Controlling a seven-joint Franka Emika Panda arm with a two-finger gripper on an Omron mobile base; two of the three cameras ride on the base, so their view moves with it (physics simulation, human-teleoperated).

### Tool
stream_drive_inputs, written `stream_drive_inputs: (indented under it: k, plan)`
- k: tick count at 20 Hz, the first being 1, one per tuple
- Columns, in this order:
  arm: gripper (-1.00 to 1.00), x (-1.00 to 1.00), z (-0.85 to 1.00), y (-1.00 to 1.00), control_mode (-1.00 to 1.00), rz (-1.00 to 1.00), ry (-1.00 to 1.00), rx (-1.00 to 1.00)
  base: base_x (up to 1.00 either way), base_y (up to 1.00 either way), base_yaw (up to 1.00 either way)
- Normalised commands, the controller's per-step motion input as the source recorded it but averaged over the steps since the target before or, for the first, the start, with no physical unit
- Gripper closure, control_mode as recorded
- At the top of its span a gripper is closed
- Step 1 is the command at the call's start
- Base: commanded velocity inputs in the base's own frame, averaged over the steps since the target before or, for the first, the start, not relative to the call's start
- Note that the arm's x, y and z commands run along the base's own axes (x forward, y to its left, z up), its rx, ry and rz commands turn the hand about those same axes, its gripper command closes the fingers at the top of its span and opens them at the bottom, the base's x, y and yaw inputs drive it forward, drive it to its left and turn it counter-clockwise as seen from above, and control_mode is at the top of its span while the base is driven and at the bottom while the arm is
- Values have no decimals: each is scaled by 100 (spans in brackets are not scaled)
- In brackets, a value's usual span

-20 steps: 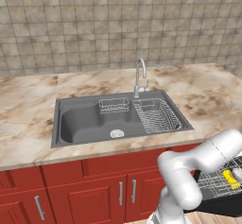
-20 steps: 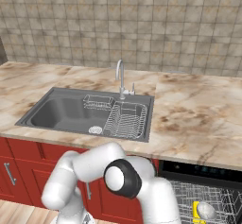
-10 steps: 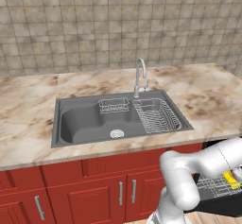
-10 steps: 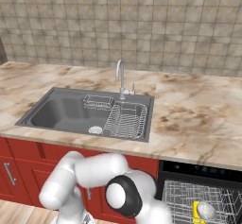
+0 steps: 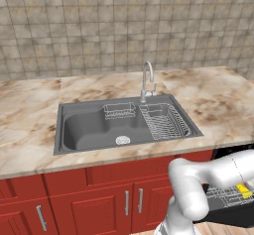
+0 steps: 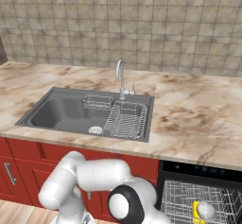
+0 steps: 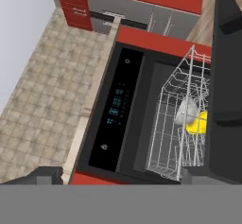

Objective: Pick up the cup and bowl from the counter, place them in the dishwasher, and close the dishwasher door.

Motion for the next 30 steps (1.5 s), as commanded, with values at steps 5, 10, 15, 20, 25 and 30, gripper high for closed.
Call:
stream_drive_inputs:
  k: [5, 10, 15, 20, 25, 30]
  plan:
    - [-100, 19, -19, -23, -100, 1, -7, 0, 0, 0, 0]
    - [-100, 29, -23, -41, -100, 2, -6, 0, 0, 0, 0]
    - [-100, 32, -35, -32, -100, 4, -3, 0, 0, 0, 0]
    - [-100, 15, -61, -20, -100, 6, -2, 0, 0, 0, 0]
    - [-100, 5, -67, -19, -100, 6, -1, 0, 0, 0, 0]
    - [-100, 7, -48, -23, -100, 3, -4, 0, 0, 0, 0]
